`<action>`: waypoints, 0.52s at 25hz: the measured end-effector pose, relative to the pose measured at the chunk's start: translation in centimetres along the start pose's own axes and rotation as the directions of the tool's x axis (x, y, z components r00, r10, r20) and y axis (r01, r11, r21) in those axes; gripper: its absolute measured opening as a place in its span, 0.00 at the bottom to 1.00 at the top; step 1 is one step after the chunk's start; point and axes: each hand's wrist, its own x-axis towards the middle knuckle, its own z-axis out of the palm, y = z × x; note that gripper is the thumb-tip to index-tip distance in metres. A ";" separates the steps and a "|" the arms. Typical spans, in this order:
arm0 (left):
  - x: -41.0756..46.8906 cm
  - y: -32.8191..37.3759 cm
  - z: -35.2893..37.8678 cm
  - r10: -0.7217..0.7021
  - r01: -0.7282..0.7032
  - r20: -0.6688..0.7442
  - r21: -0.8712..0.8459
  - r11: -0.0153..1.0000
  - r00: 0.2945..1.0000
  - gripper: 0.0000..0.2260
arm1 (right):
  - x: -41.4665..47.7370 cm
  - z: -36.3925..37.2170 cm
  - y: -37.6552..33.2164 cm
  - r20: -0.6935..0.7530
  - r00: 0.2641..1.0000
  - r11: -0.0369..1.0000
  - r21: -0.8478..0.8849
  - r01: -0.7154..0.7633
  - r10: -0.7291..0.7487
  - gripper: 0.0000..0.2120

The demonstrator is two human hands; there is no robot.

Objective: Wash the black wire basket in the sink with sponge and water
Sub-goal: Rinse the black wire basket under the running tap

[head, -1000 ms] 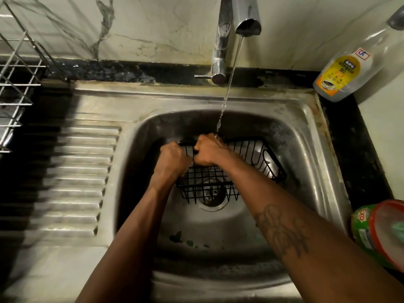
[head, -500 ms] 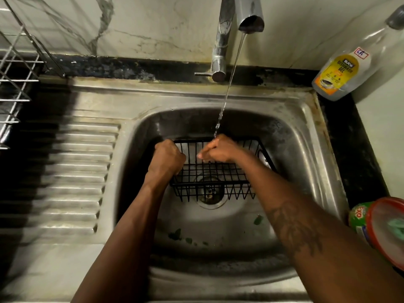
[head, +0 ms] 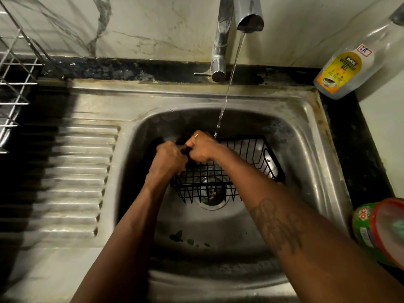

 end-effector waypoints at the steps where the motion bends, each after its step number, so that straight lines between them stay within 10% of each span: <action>1: 0.1 -0.1 -0.2 -0.013 0.012 -0.011 -0.007 1.000 1.000 0.10 | -0.3 -0.4 1.3 0.021 1.000 1.000 0.007 -0.021 0.021 0.09; 6: 0.2 -0.9 -0.5 -0.038 0.037 -0.048 -0.019 0.999 0.998 0.09 | -1.8 -3.6 8.2 -0.184 0.940 0.934 -0.165 -0.317 0.287 0.09; 9: -0.1 -0.1 -0.2 -0.004 0.003 -0.040 -0.012 1.000 0.999 0.06 | -1.7 -2.4 4.1 -0.131 0.983 0.914 -0.369 -0.167 0.127 0.11; 13: -0.4 0.1 -0.2 0.049 -0.049 -0.053 0.005 0.999 0.997 0.08 | 0.8 -0.1 -0.6 -0.094 0.996 0.999 -0.051 -0.009 0.004 0.10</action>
